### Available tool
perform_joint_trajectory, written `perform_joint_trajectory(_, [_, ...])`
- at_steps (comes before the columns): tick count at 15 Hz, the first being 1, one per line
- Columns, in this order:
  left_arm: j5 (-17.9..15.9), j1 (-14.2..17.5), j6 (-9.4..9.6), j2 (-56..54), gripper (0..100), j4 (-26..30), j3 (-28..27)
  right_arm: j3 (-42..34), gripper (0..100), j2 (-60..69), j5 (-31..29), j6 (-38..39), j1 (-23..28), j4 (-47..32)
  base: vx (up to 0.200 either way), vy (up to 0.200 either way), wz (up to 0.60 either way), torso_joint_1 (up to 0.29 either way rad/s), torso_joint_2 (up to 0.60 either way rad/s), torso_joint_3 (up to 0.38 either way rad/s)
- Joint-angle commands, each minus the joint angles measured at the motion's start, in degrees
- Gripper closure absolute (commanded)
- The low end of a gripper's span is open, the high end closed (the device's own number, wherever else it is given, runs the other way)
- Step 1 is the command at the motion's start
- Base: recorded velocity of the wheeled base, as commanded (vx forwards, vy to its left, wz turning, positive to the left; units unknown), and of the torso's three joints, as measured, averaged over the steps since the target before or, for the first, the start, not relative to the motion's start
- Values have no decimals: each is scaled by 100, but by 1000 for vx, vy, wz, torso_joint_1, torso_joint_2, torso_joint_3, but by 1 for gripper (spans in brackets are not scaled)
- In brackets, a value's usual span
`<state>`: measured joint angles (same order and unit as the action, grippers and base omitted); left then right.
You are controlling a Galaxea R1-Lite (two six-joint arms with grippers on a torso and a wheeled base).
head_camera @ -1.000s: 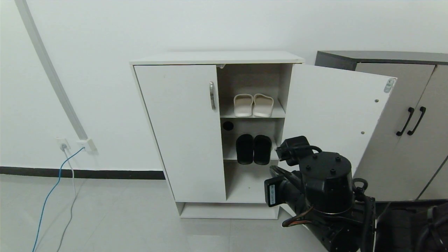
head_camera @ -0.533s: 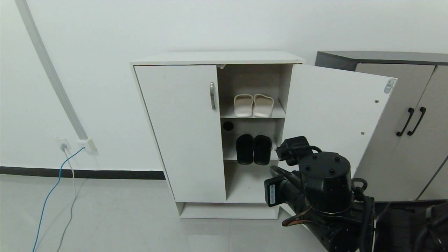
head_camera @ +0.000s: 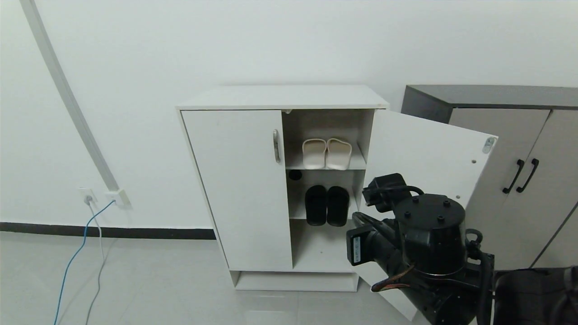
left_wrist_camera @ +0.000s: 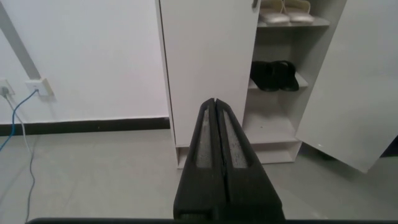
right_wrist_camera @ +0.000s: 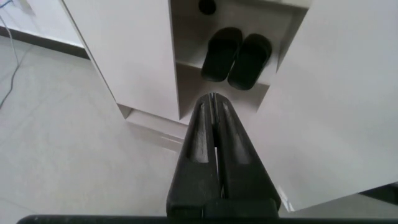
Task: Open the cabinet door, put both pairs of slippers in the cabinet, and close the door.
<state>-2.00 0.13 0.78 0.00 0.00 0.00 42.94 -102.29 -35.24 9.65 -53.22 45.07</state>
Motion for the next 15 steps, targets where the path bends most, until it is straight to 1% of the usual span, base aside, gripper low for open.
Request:
perform_joint_trajectory(1, [-2, 4, 1, 0, 100, 0, 0, -4, 100, -1, 0, 1, -4, 2, 0, 0, 0, 110, -452, -344])
perform_joint_trajectory(7, [-2, 4, 1, 0, 100, 0, 0, -57, 100, -45, 0, 10, -4, 2, 0, 0, 0, 146, -475, -332])
perform_joint_trajectory(15, [-2, 4, 1, 0, 100, 0, 0, -84, 100, -36, 9, 10, -4, 2, 0, 0, 0, 190, -508, -318])
